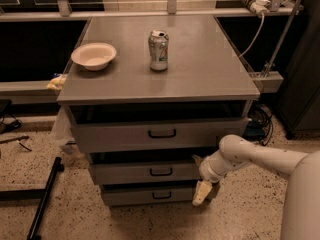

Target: Open middle drawer

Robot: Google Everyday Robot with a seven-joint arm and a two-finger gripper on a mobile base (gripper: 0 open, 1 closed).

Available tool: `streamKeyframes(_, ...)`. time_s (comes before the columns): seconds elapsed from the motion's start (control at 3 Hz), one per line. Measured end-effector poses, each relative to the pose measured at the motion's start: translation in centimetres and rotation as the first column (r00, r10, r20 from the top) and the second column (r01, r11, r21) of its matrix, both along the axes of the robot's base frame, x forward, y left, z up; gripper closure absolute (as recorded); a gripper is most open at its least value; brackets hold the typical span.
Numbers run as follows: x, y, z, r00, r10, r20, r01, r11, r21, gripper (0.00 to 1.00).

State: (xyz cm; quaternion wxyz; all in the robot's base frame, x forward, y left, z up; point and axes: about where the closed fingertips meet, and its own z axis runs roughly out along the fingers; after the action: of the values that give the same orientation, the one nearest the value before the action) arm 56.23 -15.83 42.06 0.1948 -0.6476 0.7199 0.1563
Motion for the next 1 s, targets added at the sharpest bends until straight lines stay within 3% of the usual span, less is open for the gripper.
streamKeyframes(1.0,-1.5,0.0,0.5,0.9995,0.005,-0.032,-0.006,1.0,-0.007,0.0)
